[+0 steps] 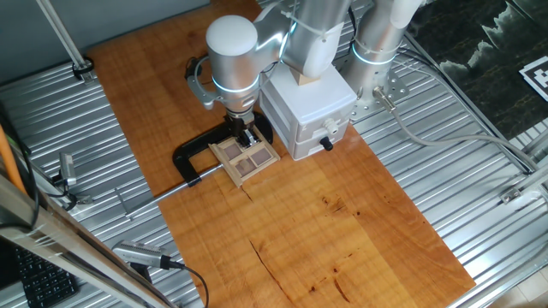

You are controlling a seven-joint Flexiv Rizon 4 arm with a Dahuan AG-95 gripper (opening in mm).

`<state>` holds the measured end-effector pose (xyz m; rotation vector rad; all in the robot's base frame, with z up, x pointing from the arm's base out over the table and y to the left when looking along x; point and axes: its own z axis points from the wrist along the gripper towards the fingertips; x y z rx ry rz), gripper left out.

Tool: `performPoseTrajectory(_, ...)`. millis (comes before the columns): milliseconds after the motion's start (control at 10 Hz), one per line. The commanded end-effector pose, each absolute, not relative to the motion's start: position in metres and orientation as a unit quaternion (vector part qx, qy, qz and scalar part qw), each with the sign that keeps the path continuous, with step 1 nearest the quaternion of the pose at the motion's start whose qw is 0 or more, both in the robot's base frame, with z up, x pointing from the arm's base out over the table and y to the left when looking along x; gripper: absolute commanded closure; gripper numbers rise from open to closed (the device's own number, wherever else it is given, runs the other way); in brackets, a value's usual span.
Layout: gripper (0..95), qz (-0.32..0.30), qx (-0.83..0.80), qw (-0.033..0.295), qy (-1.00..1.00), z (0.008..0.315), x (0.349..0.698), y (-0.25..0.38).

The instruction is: Open a sliding window

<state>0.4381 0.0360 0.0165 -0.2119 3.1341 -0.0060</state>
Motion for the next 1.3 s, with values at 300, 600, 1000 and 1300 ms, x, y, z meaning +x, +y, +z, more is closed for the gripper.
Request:
performPoseTrajectory(300, 95.0, -0.003, -0.067, 0.005, 0.998, 0.0157, 0.4394, 0.0360)
performPoseTrajectory(600, 95.0, -0.003, -0.064, 0.006, 0.998, 0.0154, 0.4411, 0.0369)
performPoseTrajectory(1000, 95.0, -0.003, -0.064, 0.008, 0.998, 0.0145, 0.4418, 0.0370)
performPoseTrajectory(1300, 95.0, -0.003, -0.065, 0.007, 0.998, 0.0142, 0.4418, 0.0369)
